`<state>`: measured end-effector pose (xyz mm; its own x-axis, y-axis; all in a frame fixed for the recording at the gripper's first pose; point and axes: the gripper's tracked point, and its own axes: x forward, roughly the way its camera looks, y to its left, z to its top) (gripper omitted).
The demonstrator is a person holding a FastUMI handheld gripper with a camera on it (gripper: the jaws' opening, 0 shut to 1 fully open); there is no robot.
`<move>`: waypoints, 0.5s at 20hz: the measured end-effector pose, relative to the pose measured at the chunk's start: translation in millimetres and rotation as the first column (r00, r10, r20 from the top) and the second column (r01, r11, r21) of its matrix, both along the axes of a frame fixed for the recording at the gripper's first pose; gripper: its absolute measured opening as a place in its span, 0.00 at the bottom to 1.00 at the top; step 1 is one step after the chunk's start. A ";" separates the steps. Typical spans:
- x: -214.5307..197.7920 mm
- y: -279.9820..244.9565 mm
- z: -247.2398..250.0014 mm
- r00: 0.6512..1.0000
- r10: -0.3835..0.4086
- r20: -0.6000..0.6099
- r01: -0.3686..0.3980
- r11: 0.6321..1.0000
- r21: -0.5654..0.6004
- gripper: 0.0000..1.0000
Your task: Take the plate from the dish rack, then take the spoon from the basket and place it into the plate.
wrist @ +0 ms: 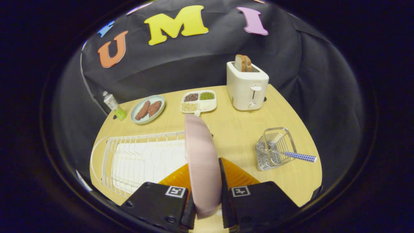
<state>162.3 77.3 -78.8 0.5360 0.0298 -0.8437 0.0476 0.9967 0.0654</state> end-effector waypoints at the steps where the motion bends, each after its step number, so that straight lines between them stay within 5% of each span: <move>1: 0.9 -2.4 2.2 1.000 -0.007 -0.010 0.007 1.000 -0.019 0.37; 7: 0.6 -4.2 37.6 0.996 -0.050 0.073 0.061 0.985 -0.161 0.33; 10: 6.3 1.8 70.3 0.987 -0.009 0.159 0.044 0.975 -0.218 0.33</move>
